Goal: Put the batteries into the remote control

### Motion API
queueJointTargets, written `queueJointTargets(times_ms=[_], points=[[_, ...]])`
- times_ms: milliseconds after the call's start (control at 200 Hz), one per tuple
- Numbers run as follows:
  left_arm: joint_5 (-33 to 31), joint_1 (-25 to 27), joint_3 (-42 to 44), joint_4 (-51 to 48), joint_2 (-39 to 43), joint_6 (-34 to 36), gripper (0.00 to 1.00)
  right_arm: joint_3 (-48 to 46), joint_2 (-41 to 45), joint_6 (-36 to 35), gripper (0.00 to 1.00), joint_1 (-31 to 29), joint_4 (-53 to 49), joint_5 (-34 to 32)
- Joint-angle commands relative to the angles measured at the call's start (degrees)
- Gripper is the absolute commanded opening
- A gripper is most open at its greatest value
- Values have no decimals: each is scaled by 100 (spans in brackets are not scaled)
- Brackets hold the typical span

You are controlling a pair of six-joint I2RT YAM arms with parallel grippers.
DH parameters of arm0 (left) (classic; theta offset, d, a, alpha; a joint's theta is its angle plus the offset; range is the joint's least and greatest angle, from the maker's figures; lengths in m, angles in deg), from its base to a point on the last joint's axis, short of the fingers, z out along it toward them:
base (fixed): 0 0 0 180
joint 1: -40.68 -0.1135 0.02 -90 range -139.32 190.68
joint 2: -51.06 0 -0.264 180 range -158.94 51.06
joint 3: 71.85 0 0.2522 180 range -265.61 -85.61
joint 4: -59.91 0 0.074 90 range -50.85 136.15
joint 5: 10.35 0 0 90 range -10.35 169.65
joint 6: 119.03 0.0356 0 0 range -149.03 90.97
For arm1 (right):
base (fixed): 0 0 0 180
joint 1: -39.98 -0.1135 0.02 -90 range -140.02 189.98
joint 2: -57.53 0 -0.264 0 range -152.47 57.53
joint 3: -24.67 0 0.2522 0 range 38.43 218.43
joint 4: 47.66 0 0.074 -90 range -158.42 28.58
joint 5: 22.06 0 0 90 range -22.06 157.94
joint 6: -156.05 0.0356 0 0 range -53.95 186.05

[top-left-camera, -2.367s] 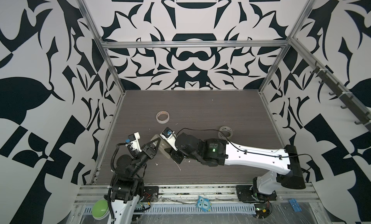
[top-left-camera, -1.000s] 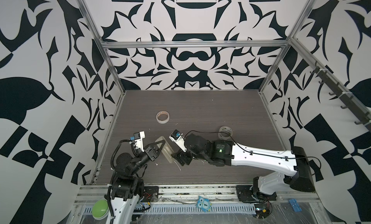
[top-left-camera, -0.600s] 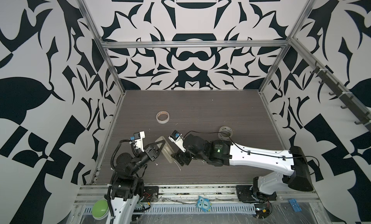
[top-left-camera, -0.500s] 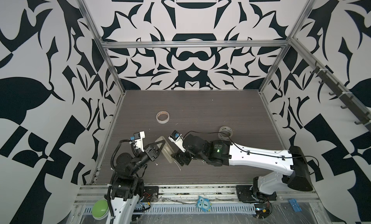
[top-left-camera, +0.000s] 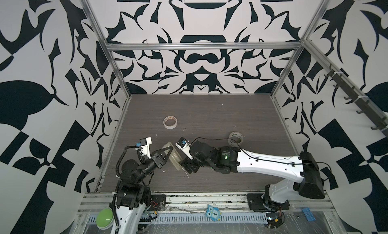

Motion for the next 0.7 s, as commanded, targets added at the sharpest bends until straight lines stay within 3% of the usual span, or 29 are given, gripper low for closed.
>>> queueJointTargets(times_ms=[0,695], points=[[96,17,-215,214,30,12,0,4,-42,22,78,52,60,-144],[167,17,-177,251,49,-6,0,57,-272,46,77,143,123,-111]])
